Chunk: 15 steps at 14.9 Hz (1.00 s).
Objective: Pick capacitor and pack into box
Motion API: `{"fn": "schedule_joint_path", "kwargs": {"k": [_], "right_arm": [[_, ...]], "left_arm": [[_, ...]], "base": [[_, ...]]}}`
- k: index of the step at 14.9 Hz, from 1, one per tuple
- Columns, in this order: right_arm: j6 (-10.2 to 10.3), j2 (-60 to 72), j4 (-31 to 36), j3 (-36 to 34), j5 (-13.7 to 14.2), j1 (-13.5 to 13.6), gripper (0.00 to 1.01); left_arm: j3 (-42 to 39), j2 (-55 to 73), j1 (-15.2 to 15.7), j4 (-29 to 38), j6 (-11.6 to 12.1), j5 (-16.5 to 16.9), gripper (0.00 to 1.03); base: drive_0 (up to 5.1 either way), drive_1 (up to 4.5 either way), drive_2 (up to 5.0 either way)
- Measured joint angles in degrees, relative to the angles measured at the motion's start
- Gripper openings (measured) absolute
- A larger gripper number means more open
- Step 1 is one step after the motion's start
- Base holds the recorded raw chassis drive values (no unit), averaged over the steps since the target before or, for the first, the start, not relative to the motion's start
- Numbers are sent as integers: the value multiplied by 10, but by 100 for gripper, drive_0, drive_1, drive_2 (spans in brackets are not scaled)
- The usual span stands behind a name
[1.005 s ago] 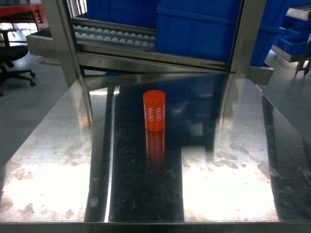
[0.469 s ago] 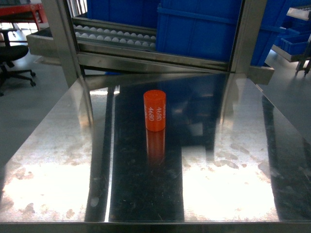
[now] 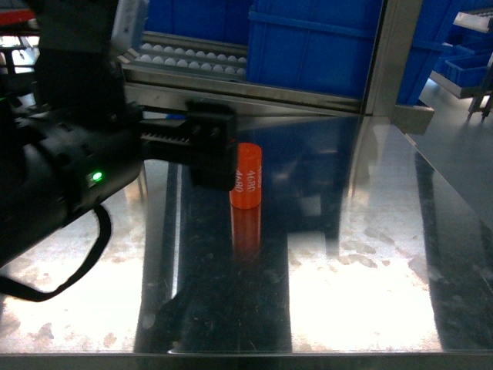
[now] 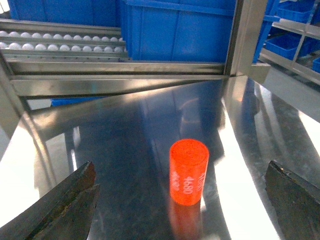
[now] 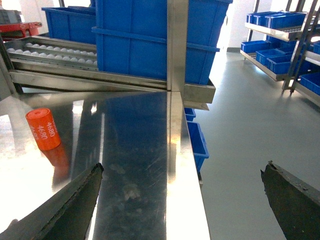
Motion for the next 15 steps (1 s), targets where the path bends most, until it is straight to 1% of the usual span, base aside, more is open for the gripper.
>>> {"fn": "schedule_joint_path", "kwargs": {"k": [1, 3, 5, 7, 9, 12, 14, 15], "right_arm": [[0, 0, 0, 0, 0, 0, 98], [0, 0, 0, 0, 0, 0, 98], [0, 0, 0, 0, 0, 0, 98], [0, 0, 0, 0, 0, 0, 98], [0, 0, 0, 0, 0, 0, 98], [0, 0, 0, 0, 0, 0, 98], [0, 0, 0, 0, 0, 0, 98], [0, 0, 0, 0, 0, 0, 98]], "left_arm": [[23, 22, -10, -7, -2, 2, 98], [46, 57, -19, -18, -7, 2, 98], [75, 98, -25, -26, -17, -3, 98], [115, 134, -25, -31, -21, -21, 98], [147, 175, -22, -47, -32, -42, 98], [181, 217, -17, -67, -45, -48, 98], [208, 245, -10, -72, -47, -56, 98], [231, 263, -5, -92, -56, -51, 98]], "base": [[0, 0, 0], [0, 0, 0], [0, 0, 0], [0, 0, 0], [0, 0, 0], [0, 0, 0], [0, 0, 0], [0, 0, 0]]}}
